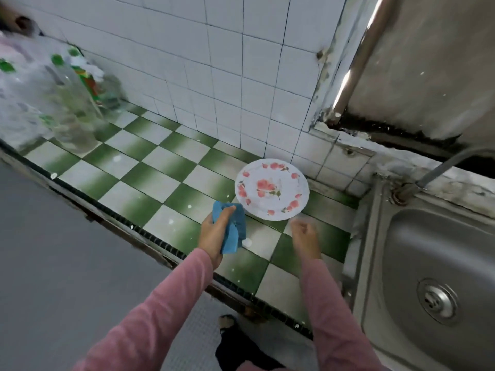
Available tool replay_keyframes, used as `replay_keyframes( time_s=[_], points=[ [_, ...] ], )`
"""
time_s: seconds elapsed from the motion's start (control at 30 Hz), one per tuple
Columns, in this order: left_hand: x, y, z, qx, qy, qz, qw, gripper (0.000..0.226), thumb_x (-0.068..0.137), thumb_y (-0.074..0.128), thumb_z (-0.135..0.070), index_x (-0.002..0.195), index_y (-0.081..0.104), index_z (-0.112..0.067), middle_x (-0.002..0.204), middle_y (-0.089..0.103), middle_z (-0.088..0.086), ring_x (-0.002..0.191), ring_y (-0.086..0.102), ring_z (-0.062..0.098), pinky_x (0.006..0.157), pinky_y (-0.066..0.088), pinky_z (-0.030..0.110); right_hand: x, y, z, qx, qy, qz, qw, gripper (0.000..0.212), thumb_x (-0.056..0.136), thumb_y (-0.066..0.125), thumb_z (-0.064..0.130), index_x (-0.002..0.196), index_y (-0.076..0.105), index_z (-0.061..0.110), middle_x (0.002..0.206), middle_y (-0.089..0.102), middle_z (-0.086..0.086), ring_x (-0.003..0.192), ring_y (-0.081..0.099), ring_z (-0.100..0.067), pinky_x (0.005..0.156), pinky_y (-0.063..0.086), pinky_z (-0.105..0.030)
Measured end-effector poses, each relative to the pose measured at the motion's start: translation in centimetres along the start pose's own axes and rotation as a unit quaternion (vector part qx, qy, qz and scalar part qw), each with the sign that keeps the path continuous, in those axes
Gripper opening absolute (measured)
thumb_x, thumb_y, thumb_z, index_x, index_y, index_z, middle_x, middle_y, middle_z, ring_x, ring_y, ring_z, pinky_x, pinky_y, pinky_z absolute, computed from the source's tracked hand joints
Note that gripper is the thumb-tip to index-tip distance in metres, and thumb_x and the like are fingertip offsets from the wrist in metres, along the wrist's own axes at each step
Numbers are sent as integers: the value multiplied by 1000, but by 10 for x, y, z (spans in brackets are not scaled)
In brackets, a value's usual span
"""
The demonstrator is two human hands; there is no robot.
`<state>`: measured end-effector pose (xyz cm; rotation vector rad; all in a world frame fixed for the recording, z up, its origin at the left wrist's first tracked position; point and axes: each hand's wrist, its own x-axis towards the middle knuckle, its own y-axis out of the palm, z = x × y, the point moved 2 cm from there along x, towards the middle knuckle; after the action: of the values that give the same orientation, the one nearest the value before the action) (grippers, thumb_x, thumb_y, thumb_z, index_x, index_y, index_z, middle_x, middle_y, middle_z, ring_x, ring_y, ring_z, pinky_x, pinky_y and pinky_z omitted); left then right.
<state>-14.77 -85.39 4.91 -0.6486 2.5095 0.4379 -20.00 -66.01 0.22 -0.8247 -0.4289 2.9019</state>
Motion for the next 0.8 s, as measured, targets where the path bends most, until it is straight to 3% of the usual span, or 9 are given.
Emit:
replay_keyframes(
  time_s=[0.2, 0.37, 0.47, 0.53, 0.63, 0.8],
  points=[
    [59, 2, -25, 23, -7, 6, 1000, 27, 94, 62, -26, 117, 55, -15, 88, 63, 11, 68, 63, 24, 49, 54, 27, 63, 27, 18, 15, 66, -88, 994, 46, 97, 59, 45, 125, 48, 10, 113, 58, -9, 97, 55, -23, 77, 45, -34],
    [97, 9, -39, 59, -20, 21, 998, 15, 94, 63, -24, 105, 59, -15, 89, 64, 11, 77, 63, 26, 66, 56, 38, 99, 43, 25, -9, 108, -140, 984, 54, 90, 72, 38, 126, 54, 2, 120, 64, -12, 100, 65, -30, 73, 52, -33],
    [117, 10, -48, 83, -18, 49, 995, 8, 95, 62, -21, 100, 59, -17, 88, 63, 11, 74, 60, 24, 59, 53, 32, 109, 46, 29, -47, 133, -154, 978, 55, 88, 72, 41, 124, 58, 3, 119, 65, -14, 92, 65, -28, 67, 52, -32],
    [128, 8, -51, 97, -29, 65, 993, 23, 93, 63, -23, 114, 57, -13, 96, 64, 13, 81, 62, 27, 62, 55, 34, 114, 48, 27, -60, 155, -163, 973, 55, 87, 73, 42, 124, 58, 3, 118, 64, -13, 94, 66, -30, 69, 53, -32],
    [144, 4, -58, 123, -41, 85, 988, 36, 92, 65, -27, 123, 55, -12, 107, 64, 18, 91, 63, 33, 71, 57, 41, 119, 54, 26, -84, 180, -182, 963, 61, 83, 76, 44, 125, 54, 5, 122, 62, -15, 100, 65, -34, 83, 58, -43],
    [169, -5, -73, 147, -30, 120, 981, 21, 92, 64, -26, 113, 60, -21, 109, 65, 18, 93, 63, 33, 79, 55, 46, 119, 67, 37, -155, 196, -192, 949, 79, 84, 77, 43, 138, 38, 1, 136, 48, -17, 122, 56, -36, 92, 50, -41]
  ],
)
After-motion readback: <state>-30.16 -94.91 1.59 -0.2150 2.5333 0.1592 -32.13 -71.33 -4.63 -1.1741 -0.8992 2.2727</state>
